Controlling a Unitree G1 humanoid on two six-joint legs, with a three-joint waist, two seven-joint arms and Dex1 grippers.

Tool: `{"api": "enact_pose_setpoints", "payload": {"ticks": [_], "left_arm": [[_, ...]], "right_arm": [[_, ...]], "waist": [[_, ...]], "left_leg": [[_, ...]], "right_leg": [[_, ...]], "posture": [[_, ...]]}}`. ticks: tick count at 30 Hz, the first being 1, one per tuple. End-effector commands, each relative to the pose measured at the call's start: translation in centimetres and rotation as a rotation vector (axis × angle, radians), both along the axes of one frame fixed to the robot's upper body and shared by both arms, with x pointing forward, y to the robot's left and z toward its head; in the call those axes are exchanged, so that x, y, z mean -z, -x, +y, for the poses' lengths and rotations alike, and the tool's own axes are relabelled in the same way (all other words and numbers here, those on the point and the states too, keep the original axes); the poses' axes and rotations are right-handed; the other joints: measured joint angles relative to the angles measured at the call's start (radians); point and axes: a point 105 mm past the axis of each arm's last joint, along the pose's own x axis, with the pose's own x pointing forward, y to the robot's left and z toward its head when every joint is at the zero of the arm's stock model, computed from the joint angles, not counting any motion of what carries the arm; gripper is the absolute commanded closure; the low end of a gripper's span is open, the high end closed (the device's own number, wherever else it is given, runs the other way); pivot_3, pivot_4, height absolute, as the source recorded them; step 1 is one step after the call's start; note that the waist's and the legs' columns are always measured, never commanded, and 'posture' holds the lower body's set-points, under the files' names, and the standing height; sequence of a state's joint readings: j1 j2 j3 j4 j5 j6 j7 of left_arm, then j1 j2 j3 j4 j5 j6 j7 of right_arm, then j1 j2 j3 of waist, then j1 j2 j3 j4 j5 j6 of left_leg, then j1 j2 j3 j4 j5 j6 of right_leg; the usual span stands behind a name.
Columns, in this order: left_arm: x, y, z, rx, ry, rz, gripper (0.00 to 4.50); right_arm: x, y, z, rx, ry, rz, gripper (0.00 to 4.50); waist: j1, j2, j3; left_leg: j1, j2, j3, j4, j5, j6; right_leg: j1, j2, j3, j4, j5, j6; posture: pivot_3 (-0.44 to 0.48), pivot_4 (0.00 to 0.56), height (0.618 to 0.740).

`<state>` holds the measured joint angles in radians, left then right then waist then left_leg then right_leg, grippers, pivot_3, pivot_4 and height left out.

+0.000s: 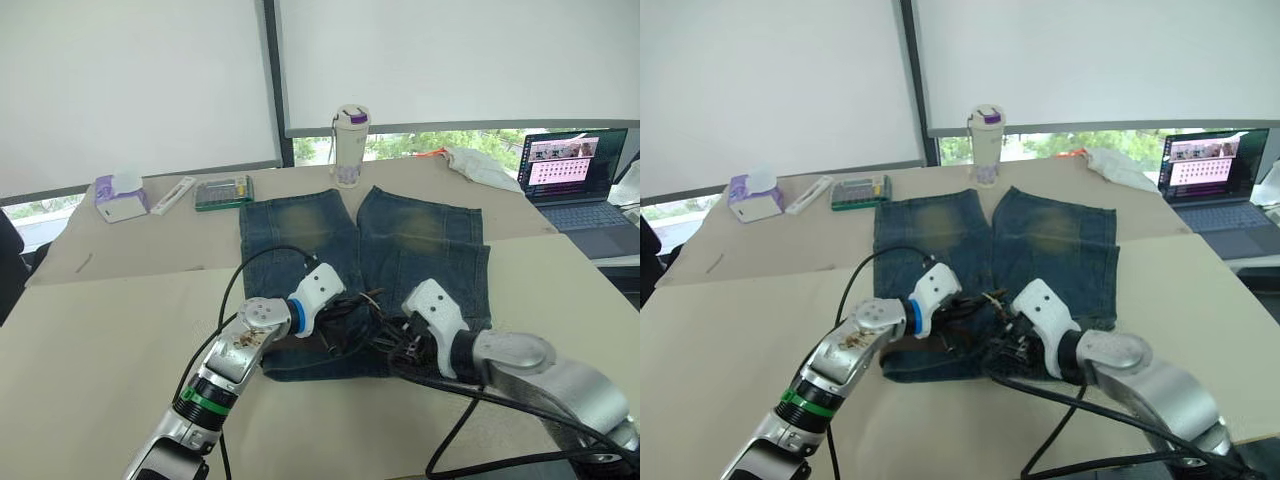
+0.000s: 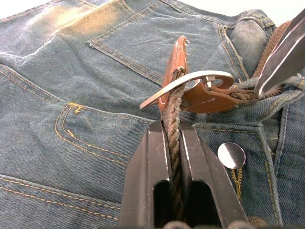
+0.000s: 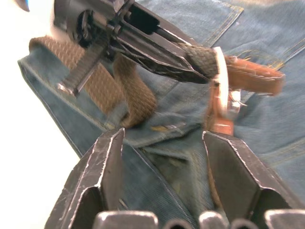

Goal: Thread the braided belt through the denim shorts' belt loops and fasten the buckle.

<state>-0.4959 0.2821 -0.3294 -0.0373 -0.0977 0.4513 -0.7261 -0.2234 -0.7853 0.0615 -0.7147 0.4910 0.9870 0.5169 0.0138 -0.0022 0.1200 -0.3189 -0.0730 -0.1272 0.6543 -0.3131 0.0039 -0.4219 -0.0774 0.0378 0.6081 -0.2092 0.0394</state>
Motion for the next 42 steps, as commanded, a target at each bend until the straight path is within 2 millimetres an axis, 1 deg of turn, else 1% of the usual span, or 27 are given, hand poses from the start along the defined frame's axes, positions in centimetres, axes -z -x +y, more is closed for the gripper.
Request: {"api": "enact_pose_setpoints", "payload": {"ticks": [1,3,6,8,10,16,21,24,29,30,35,37,40,42], "left_arm": [[-1.3,0.2,-0.3,0.024,0.032,-0.052,4.5],[-1.3,0.2,-0.3,0.028,0.032,-0.053,4.5],[-1.4,0.2,-0.4,0.037,0.032,-0.059,4.5],[-1.5,0.2,-0.4,0.046,0.029,-0.064,4.5],[-1.5,0.2,-0.4,0.05,0.027,-0.068,4.5],[-1.5,0.2,-0.3,0.061,0.02,-0.077,4.5],[-1.5,0.3,-0.3,0.079,0.009,-0.089,4.5],[-1.6,0.4,-0.4,0.103,-0.007,-0.115,4.5],[-1.8,0.3,-0.4,0.133,-0.044,-0.171,4.5],[-1.8,0.3,-0.4,0.139,-0.046,-0.181,4.5],[-2.3,0.5,-0.3,0.174,-0.044,-0.191,4.5],[-3.0,1.5,0.1,0.218,0.035,-0.089,3.72],[-4.5,2.5,1.0,0.243,0.14,0.022,2.83],[-4.5,3.4,1.9,0.272,0.153,0.117,2.11]], "right_arm": [[-2.5,-1.5,-1.5,-0.012,0.176,-0.215,1.75],[-2.6,-2.3,-1.8,-0.026,0.24,-0.264,1.75],[-2.6,-3.4,-1.4,-0.046,0.263,-0.305,1.75],[-2.2,-4.3,-1.2,-0.081,0.331,-0.337,1.75],[-2.0,-4.9,-1.0,-0.109,0.358,-0.351,1.75],[-1.9,-5.7,0.4,-0.2,0.383,-0.383,1.75],[-1.9,-5.8,1.4,-0.276,0.399,-0.397,1.75],[-1.7,-5.5,1.9,-0.332,0.413,-0.393,2.51],[-1.5,-5.3,2.0,-0.362,0.434,-0.398,4.24],[-1.5,-5.3,2.1,-0.364,0.434,-0.396,4.45],[-1.5,-4.9,2.3,-0.369,0.42,-0.391,4.45],[-1.6,-4.8,2.3,-0.362,0.415,-0.388,4.5],[-1.5,-4.7,2.1,-0.345,0.415,-0.382,4.5],[-1.4,-4.6,1.9,-0.335,0.414,-0.377,4.5]], "waist": [[-0.001,0.0,0.0],[-0.002,0.0,0.0],[-0.002,0.0,0.0],[-0.002,0.0,0.0],[0.001,0.0,0.0],[-0.001,0.0,0.0],[0.0,0.0,0.0],[0.0,0.0,0.0],[-0.001,0.0,0.0],[-0.001,0.0,0.0],[-0.002,0.0,0.0],[-0.002,0.0,0.0],[-0.005,0.0,0.0],[-0.005,0.0,0.0]], "left_leg": [[0.0,0.0,0.0,0.0,0.0,0.0],[0.0,0.0,0.001,0.001,0.0,0.0],[0.0,0.001,0.002,0.0,0.0,0.0],[0.0,0.001,0.002,0.001,0.0,0.0],[-0.001,0.0,0.002,0.002,0.0,0.0],[-0.001,0.0,0.002,0.002,0.0,0.0],[-0.001,0.0,0.001,0.003,0.0,0.0],[-0.001,0.0,0.001,0.003,0.0,0.0],[-0.001,0.0,0.001,0.003,0.0,0.0],[-0.001,0.0,0.001,0.003,0.0,0.0],[-0.001,0.0,0.001,0.003,0.0,0.0],[-0.001,0.0,0.001,0.003,0.0,0.0],[-0.002,0.0,0.001,0.003,-0.001,0.0],[-0.002,0.001,0.001,0.003,-0.001,0.0]], "right_leg": [[0.0,0.0,0.0,0.0,0.0,0.0],[0.0,0.0,0.0,-0.001,0.0,0.0],[0.0,0.0,0.001,-0.004,0.0,0.0],[0.0,0.0,0.001,-0.004,0.0,0.0],[-0.001,0.0,0.001,-0.004,0.0,0.0],[-0.001,0.0,0.001,-0.003,0.0,0.0],[-0.001,0.0,0.001,-0.003,0.0,0.0],[-0.001,0.0,0.001,-0.002,0.0,0.0],[-0.001,0.0,0.001,0.0,0.0,0.0],[-0.001,0.0,0.001,0.0,0.0,0.0],[-0.001,0.0,0.001,0.001,0.0,0.0],[-0.001,0.0,0.001,0.001,0.0,0.0],[-0.002,0.0,0.001,0.002,0.0,0.0],[-0.002,0.0,0.001,0.002,0.0,0.0]], "posture": [[0.0,0.15,0.74],[0.0,0.15,0.74],[0.0,0.15,0.74],[0.0,0.15,0.74],[0.0,0.15,0.74],[0.0,0.15,0.74],[0.0,0.15,0.74],[0.0,0.15,0.74],[0.0,0.15,0.74],[0.0,0.15,0.74],[0.0,0.15,0.74],[0.0,0.15,0.74],[0.0,0.15,0.74],[0.0,0.15,0.74]]}}
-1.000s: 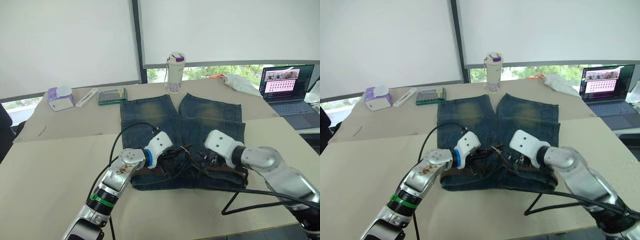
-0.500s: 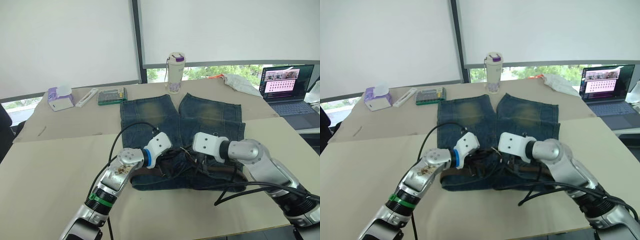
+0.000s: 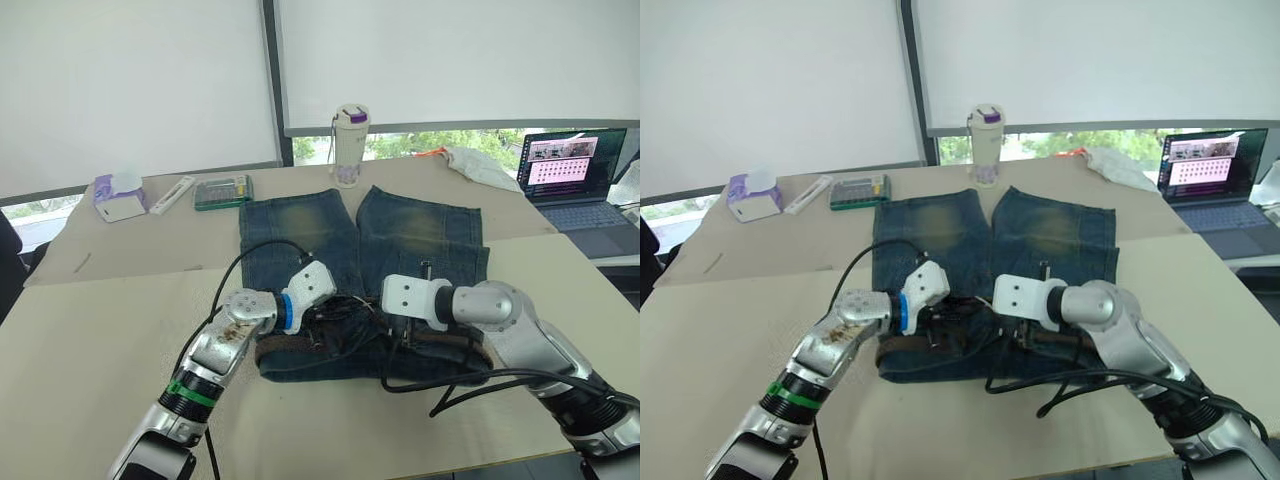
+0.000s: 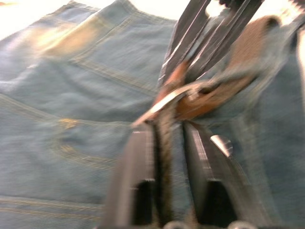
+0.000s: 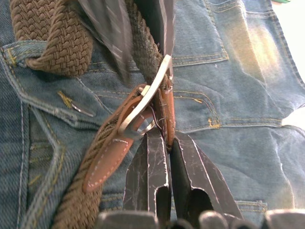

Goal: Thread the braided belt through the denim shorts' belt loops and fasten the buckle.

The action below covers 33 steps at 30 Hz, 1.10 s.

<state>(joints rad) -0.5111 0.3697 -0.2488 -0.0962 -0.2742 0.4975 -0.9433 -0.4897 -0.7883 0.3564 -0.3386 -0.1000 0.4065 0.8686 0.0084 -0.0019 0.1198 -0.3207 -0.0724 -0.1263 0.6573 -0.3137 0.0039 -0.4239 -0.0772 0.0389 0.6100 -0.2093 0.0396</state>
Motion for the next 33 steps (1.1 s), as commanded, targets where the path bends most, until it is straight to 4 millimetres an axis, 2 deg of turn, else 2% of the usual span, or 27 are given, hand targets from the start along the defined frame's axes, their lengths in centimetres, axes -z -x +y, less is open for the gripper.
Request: {"api": "enact_pose_setpoints", "payload": {"ticks": [1,3,8,9,11,18,29,33], "left_arm": [[-1.8,2.2,1.1,0.095,0.045,0.087,2.25],[-0.6,3.1,2.3,0.12,-0.027,0.121,2.62],[2.4,4.0,3.5,0.122,-0.181,0.109,4.35],[2.8,4.1,3.6,0.122,-0.191,0.109,4.46],[3.4,4.3,3.7,0.115,-0.185,0.128,4.46],[8.5,3.2,6.0,0.015,-0.364,0.124,4.46],[11.8,3.2,8.5,-0.052,-0.404,0.208,4.46],[11.9,3.3,8.8,-0.063,-0.396,0.209,4.46]], "right_arm": [[-1.1,0.4,0.0,0.009,-0.025,-0.042,4.5],[-1.0,0.5,-0.2,0.023,-0.026,-0.044,4.5],[-1.6,0.8,-1.6,0.073,-0.019,-0.07,4.5],[-1.9,0.9,-2.0,0.087,-0.018,-0.078,4.5],[-2.5,1.0,-2.8,0.114,-0.013,-0.092,4.5],[-3.5,2.1,-6.1,0.214,0.041,-0.113,4.5],[-4.4,4.3,-11.2,0.397,0.09,-0.128,4.5],[-7.2,3.8,-14.1,0.492,0.155,-0.241,4.5]], "waist": [[-0.001,0.0,0.0],[-0.005,0.001,-0.001],[0.004,0.001,-0.001],[0.006,0.001,-0.001],[0.008,0.001,0.0],[0.009,0.001,-0.001],[0.015,0.002,-0.008],[0.01,0.006,-0.012]], "left_leg": [[0.0,0.0,0.0,0.0,0.0,0.0],[0.001,0.0,0.0,0.0,0.0,0.0],[0.001,-0.001,-0.001,0.0,-0.001,0.0],[0.001,-0.001,-0.001,0.0,-0.001,0.0],[0.001,-0.001,-0.001,0.001,-0.001,0.0],[0.001,0.0,0.0,0.001,-0.001,0.001],[0.004,0.0,0.001,0.002,-0.006,0.009],[0.004,0.0,0.002,0.002,-0.007,0.01]], "right_leg": [[0.0,0.0,0.0,0.0,0.0,0.0],[0.0,0.0,0.0,0.0,0.0,0.0],[0.0,0.0,0.0,-0.001,0.0,0.0],[0.001,0.0,0.0,-0.001,0.0,0.0],[0.001,0.0,0.0,-0.001,0.0,0.0],[0.001,0.0,0.0,-0.003,0.0,0.0],[0.005,0.0,0.0,-0.003,0.0,0.0],[0.004,0.0,0.001,-0.003,-0.001,0.001]], "posture": [[0.0,0.15,0.74],[0.0,0.15,0.74],[0.0,0.15,0.74],[0.0,0.15,0.74],[0.0,0.15,0.74],[0.0,0.15,0.74],[0.0,0.15,0.74],[0.0,0.15,0.74]]}}
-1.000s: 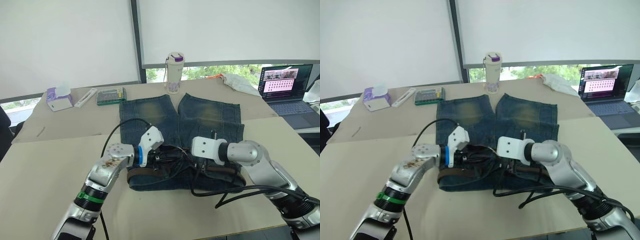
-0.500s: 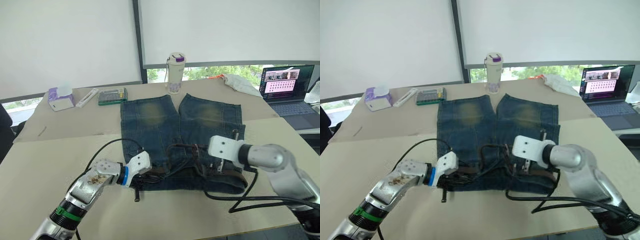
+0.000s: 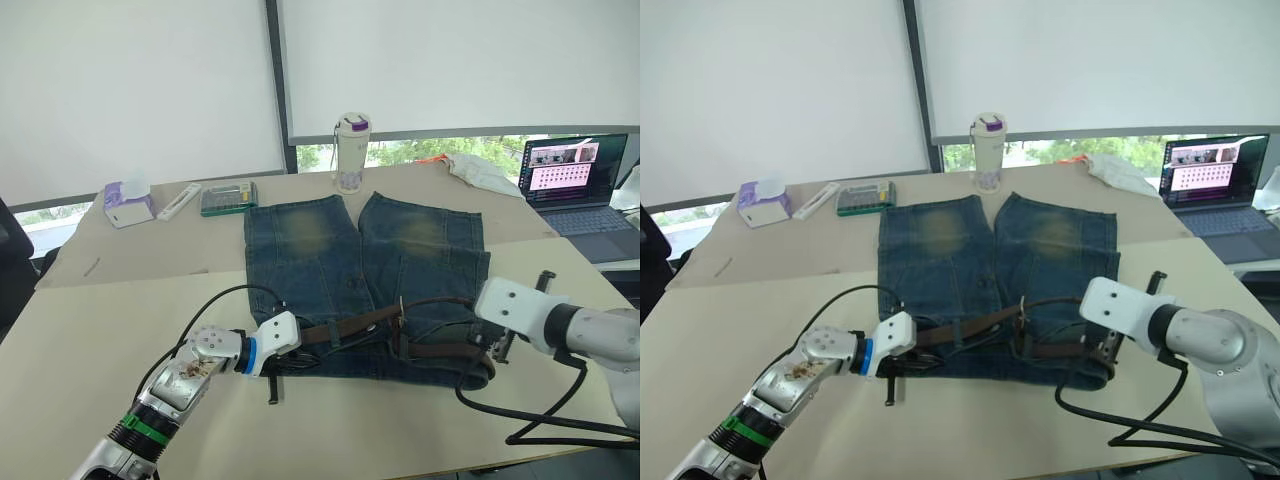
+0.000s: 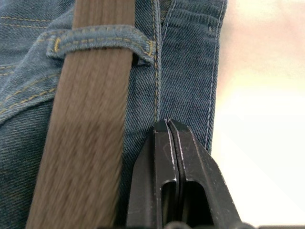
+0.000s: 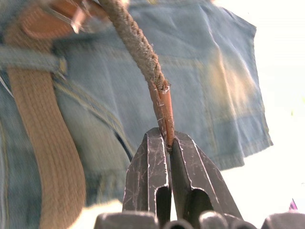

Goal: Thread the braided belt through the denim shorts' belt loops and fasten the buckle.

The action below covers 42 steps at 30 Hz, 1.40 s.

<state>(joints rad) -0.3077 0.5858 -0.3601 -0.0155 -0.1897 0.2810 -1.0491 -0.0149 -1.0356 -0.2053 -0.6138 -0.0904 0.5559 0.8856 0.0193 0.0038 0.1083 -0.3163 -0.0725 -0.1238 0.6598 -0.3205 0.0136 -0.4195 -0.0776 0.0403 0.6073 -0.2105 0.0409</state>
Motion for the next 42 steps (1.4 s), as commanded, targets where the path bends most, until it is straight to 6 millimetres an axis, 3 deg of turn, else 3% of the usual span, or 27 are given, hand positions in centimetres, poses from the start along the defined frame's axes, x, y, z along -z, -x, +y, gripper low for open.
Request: {"api": "enact_pose_setpoints", "payload": {"ticks": [1,4,6,8,10,12,16,19,22,25,32,39,42], "left_arm": [[3.6,-0.1,3.4,-0.132,-0.133,0.09,4.46],[3.3,-0.2,3.3,-0.135,-0.125,0.079,4.46],[2.7,-0.3,3.0,-0.128,-0.115,0.044,4.46],[1.0,-0.5,2.3,-0.118,-0.056,0.018,4.46],[-2.2,-0.3,1.2,-0.092,0.065,0.031,4.46],[-7.0,0.6,-0.2,-0.025,0.224,0.076,3.91],[-12.6,1.5,-2.0,0.072,0.31,0.046,2.61],[-15.3,0.2,-3.5,0.054,0.341,-0.063,1.63],[-15.8,-1.4,-4.7,0.003,0.3,-0.159,0.59],[-14.3,-3.3,-5.5,-0.031,0.161,-0.344,0.59],[-13.5,-4.1,-6.4,-0.024,0.14,-0.438,0.59],[-14.1,-4.4,-6.1,-0.074,0.192,-0.44,2.77],[-13.9,-4.9,-4.9,-0.192,0.231,-0.422,3.76]], "right_arm": [[-4.7,-0.7,-2.7,0.091,0.087,-0.178,4.5],[-6.1,-1.0,-2.8,0.08,0.11,-0.212,4.5],[-6.6,-1.3,-1.8,0.034,0.115,-0.221,4.5],[-6.8,-1.6,-0.1,-0.029,0.088,-0.221,4.5],[-6.4,-1.8,1.8,-0.113,0.085,-0.203,4.5],[-6.0,-2.2,4.2,-0.204,0.062,-0.191,4.5],[-5.2,-3.1,7.4,-0.31,0.054,-0.165,4.5],[-4.5,-3.4,9.0,-0.374,0.067,-0.13,4.5],[-4.1,-3.4,10.1,-0.417,0.062,-0.105,4.5],[-4.2,-3.2,11.2,-0.458,0.047,-0.097,4.5],[-4.0,-2.6,12.5,-0.503,0.022,-0.079,4.5],[-3.3,-1.7,13.3,-0.52,-0.064,-0.015,4.5],[-2.7,-2.1,12.6,-0.414,-0.177,0.0,3.44]], "waist": [[-0.001,0.001,0.0],[-0.003,0.001,0.0],[-0.004,0.001,0.0],[-0.008,0.001,0.0],[-0.01,0.0,0.0],[-0.014,0.002,0.001],[-0.008,-0.006,0.008],[-0.007,-0.007,0.008],[-0.008,-0.007,0.008],[-0.009,-0.007,0.008],[-0.007,-0.007,0.008],[-0.008,-0.007,0.008],[-0.008,-0.006,0.008]], "left_leg": [[0.0,0.0,0.0,0.0,0.0,0.0],[0.0,0.0,0.001,0.0,0.0,0.0],[0.0,0.0,0.001,0.0,0.0,0.0],[0.0,0.0,0.001,0.0,0.0,0.0],[-0.001,0.001,0.001,0.0,0.0,0.0],[-0.002,0.001,0.001,0.0,-0.001,0.0],[-0.004,0.001,-0.002,0.001,0.0,0.0],[-0.004,-0.001,-0.002,0.001,0.003,-0.006],[-0.004,-0.001,-0.001,0.001,0.003,-0.007],[-0.003,0.0,-0.001,0.0,0.004,-0.009],[-0.005,0.0,-0.001,0.0,0.004,-0.009],[-0.004,0.0,-0.001,0.0,0.004,-0.009],[-0.004,0.0,-0.001,0.0,0.004,-0.009]], "right_leg": [[0.0,0.0,0.0,0.0,0.0,0.0],[0.0,0.0,0.0,0.0,0.0,0.0],[0.0,0.0,0.0,0.0,0.0,0.0],[0.0,0.0,0.001,0.0,0.0,0.0],[-0.001,0.0,0.001,0.0,0.0,0.0],[-0.003,0.001,0.001,0.0,0.0,0.0],[-0.003,0.0,-0.002,0.002,0.0,0.0],[-0.002,-0.001,-0.002,0.002,0.0,0.001],[-0.002,-0.001,-0.001,0.001,0.0,0.001],[-0.003,0.0,0.0,-0.001,0.0,0.001],[-0.004,0.0,0.001,0.001,0.0,0.0],[-0.004,0.0,0.0,0.001,0.0,0.0],[-0.004,0.001,0.001,0.002,0.0,0.0]], "posture": [[0.0,0.15,0.74],[0.0,0.15,0.74],[0.0,0.15,0.74],[0.0,0.15,0.74],[0.0,0.15,0.74],[0.0,0.15,0.74],[0.0,0.15,0.74],[0.0,0.15,0.74],[0.0,0.15,0.74],[0.0,0.15,0.74],[0.0,0.15,0.74],[0.0,0.15,0.74],[0.0,0.15,0.74]]}}
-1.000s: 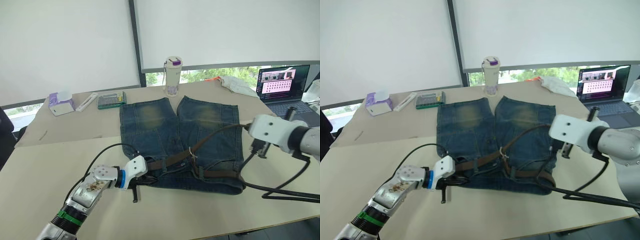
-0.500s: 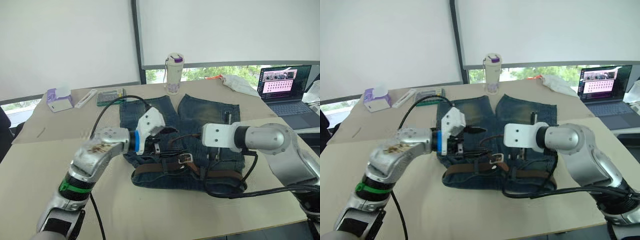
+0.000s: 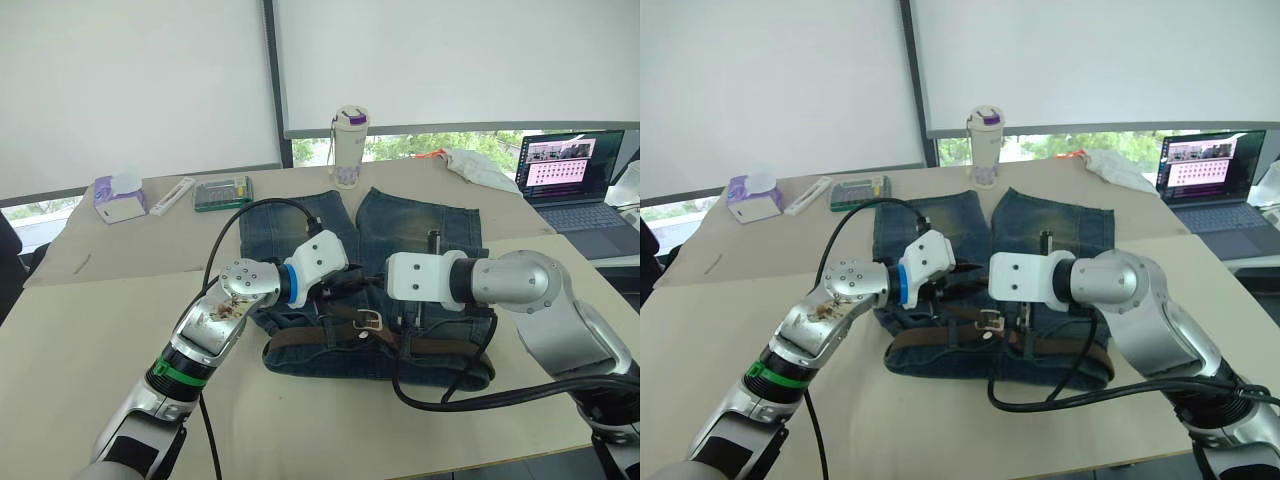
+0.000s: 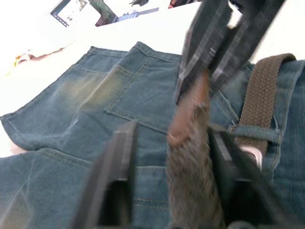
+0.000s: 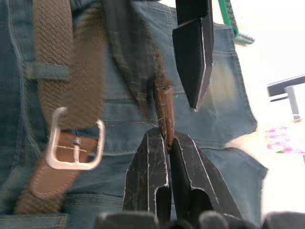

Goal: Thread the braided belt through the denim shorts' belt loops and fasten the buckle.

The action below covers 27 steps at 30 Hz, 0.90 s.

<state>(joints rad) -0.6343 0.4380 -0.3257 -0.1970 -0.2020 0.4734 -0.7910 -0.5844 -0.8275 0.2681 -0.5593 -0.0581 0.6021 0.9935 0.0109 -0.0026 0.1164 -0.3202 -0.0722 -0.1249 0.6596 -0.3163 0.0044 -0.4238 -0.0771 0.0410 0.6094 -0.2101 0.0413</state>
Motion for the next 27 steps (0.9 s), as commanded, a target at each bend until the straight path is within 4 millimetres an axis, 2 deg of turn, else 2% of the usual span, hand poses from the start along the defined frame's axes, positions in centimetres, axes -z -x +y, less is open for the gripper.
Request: {"api": "enact_pose_setpoints", "payload": {"ticks": [1,2,5,6,10,16,19,23,27], "left_arm": [[-1.2,-1.0,2.1,-0.166,0.126,0.0,4.13],[-1.2,-1.4,2.7,-0.222,0.166,0.022,4.42],[-0.9,-2.4,4.7,-0.39,0.302,0.101,4.47],[-0.8,-2.6,5.1,-0.425,0.332,0.127,4.47],[1.0,-3.3,8.3,-0.641,0.474,0.248,4.47],[2.7,-3.9,12.5,-0.878,0.62,0.381,4.47],[3.2,-3.9,13.7,-0.921,0.668,0.43,4.47],[2.9,-3.9,13.9,-0.888,0.697,0.46,4.47],[2.0,-2.9,11.6,-0.673,0.529,0.389,4.47]], "right_arm": [[0.0,-0.4,-0.9,0.13,-0.128,0.007,3.07],[0.9,-0.7,-1.5,0.189,-0.142,0.026,2.76],[4.5,-0.2,-3.1,0.266,-0.06,0.078,2.74],[5.1,-0.1,-3.4,0.279,-0.044,0.082,2.74],[10.1,1.0,-4.6,0.347,0.011,0.181,2.74],[10.3,1.3,-4.0,0.348,-0.034,0.189,2.74],[10.1,1.2,-3.9,0.348,-0.049,0.185,2.74],[10.0,1.2,-3.8,0.344,-0.053,0.18,2.74],[9.7,1.1,-3.4,0.332,-0.088,0.186,2.74]], "waist": [[0.001,0.0,0.0],[0.002,0.0,0.0],[0.011,-0.001,0.0],[0.012,-0.001,0.0],[0.008,-0.001,0.0],[0.001,-0.003,-0.001],[0.001,-0.004,-0.001],[0.002,-0.004,-0.001],[0.0,-0.004,-0.001]], "left_leg": [[0.001,0.0,0.0,0.0,0.0,0.0],[0.0,0.0,0.0,0.0,0.0,0.0],[0.0,0.0,-0.001,0.001,0.0,0.0],[0.0,-0.001,-0.001,0.001,0.0,0.0],[0.002,0.0,0.0,0.001,0.0,0.0],[0.003,0.0,0.0,0.001,0.0,-0.002],[0.003,0.0,0.0,0.001,0.0,-0.002],[0.003,0.0,0.0,0.001,0.0,-0.002],[0.003,0.0,0.0,0.0,0.0,-0.003]], "right_leg": [[0.0,0.0,0.0,0.001,0.0,0.0],[0.0,0.0,0.0,0.001,0.0,0.0],[0.0,0.0,0.0,0.001,0.0,0.0],[0.0,-0.001,0.0,0.001,0.0,0.0],[0.001,0.0,0.0,0.0,0.0,0.0],[0.001,0.0,0.0,0.0,0.0,0.0],[0.001,0.0,0.0,0.0,0.0,0.0],[0.001,0.0,0.0,-0.001,0.0,0.0],[0.001,0.001,0.0,0.0,0.0,0.0]], "posture": [[0.0,0.15,0.74],[0.0,0.15,0.74],[0.0,0.15,0.74],[0.0,0.15,0.74],[0.0,0.15,0.74],[0.0,0.15,0.74],[0.0,0.15,0.74],[0.0,0.15,0.74],[0.0,0.15,0.74]]}}
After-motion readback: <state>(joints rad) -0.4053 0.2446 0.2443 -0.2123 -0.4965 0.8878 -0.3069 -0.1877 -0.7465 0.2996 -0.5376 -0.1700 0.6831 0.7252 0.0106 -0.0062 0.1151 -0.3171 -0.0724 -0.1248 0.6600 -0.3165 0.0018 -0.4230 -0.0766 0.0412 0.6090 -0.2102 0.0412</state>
